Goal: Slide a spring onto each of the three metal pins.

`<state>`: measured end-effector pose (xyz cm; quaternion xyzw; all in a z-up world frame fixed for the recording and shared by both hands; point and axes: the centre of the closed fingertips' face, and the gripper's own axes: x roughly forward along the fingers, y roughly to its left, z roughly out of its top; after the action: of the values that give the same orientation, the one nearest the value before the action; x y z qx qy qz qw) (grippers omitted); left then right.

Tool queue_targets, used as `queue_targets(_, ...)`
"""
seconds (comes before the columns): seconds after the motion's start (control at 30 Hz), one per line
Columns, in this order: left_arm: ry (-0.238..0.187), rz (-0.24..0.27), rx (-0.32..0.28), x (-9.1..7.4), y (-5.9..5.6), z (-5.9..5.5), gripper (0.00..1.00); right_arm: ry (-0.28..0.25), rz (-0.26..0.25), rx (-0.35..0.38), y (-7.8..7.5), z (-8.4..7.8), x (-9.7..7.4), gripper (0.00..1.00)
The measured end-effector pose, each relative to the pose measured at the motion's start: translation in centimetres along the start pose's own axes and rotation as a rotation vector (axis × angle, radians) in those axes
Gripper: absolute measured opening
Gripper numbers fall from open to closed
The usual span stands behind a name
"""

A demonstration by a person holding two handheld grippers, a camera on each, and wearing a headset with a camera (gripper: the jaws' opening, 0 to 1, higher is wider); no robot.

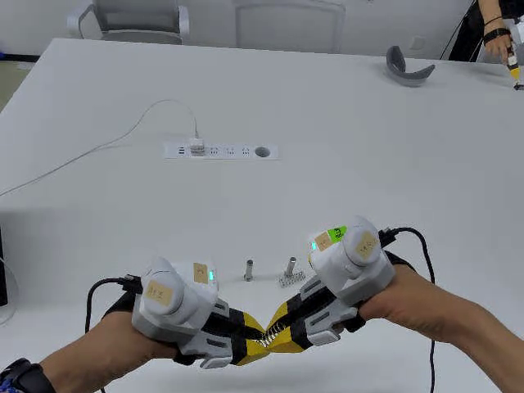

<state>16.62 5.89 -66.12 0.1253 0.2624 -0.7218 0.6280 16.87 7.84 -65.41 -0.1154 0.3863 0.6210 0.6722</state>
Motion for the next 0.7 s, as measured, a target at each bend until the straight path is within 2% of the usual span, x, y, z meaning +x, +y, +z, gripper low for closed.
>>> queue_targets(0.23, 0.014, -0.012, -0.017, 0.16, -0.20, -0.20, 0.10, -0.020, 0.009, 0.042, 0.16, 0.15, 0.10, 0.13)
queue_targets(0.4, 0.020, -0.021, -0.015, 0.40, -0.42, -0.30, 0.10, -0.015, 0.011, 0.050, 0.21, -0.12, 0.15, 0.13)
queue_targets(0.57, 0.013, -0.002, 0.006, 0.76, -0.14, -0.37, 0.11, -0.007, -0.009, 0.062, -0.11, -0.50, 0.10, 0.12)
queue_targets(0.7, 0.006, 0.022, -0.004, 0.81, 0.24, -0.38, 0.11, -0.015, -0.031, 0.071, -0.48, -0.66, -0.07, 0.12)
